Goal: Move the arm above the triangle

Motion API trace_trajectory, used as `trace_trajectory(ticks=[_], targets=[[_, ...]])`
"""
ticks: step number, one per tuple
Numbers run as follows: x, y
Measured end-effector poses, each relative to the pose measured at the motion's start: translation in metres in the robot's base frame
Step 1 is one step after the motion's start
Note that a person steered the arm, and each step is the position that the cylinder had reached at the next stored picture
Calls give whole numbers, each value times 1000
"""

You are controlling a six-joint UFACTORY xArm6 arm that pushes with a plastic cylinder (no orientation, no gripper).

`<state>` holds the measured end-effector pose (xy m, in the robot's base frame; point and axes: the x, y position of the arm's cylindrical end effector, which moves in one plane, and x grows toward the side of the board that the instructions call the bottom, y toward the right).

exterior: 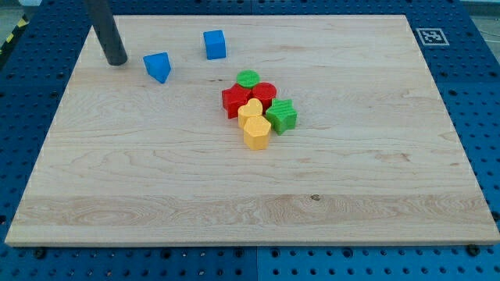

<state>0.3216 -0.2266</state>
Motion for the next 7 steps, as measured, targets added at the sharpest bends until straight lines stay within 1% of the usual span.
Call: trace_trajectory(ticks=[2,4,6,7], targets=[[-1,6],[-23,9],[-27,50],[-21,72]])
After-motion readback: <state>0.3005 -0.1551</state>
